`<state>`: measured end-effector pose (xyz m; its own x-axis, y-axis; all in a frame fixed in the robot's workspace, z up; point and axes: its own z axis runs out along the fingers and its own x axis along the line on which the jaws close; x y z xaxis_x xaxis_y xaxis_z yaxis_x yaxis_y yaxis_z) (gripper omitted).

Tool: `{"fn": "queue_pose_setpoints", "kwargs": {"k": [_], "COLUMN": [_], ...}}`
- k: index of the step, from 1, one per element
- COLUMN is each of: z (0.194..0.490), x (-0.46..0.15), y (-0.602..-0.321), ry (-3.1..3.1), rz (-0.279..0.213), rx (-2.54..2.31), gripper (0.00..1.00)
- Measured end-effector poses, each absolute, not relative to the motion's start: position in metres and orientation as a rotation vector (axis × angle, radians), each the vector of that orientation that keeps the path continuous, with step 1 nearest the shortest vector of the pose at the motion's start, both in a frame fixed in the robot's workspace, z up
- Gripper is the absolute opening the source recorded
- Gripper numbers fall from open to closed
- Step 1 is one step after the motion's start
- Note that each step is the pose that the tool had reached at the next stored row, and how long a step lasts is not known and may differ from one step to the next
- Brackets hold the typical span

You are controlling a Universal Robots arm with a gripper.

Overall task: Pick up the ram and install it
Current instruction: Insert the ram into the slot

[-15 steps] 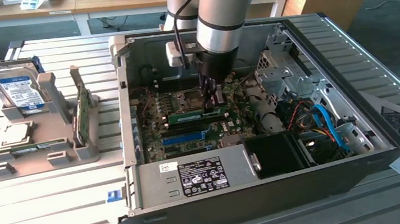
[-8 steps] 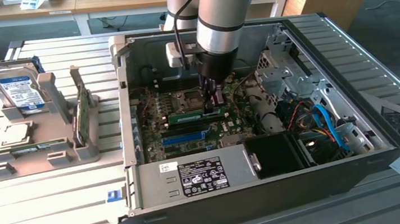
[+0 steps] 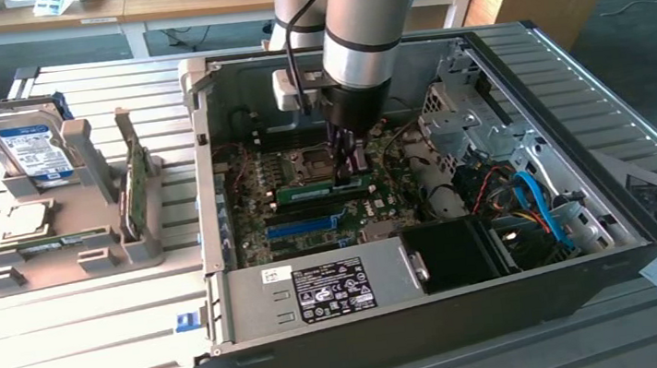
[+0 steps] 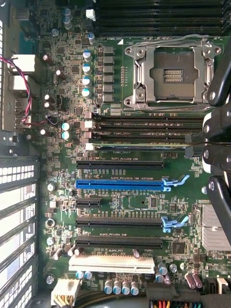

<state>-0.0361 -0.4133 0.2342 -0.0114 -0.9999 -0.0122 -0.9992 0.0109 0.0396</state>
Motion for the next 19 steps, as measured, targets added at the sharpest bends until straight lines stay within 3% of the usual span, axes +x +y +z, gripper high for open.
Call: {"fn": "queue_pose_setpoints", "kwargs": {"k": [19], "z": [0.2371], "x": [-0.0361], "y": [-0.4139], "ry": [-2.221], "rz": [-0.059], "rx": [2.197], "gripper": [0.12]}}
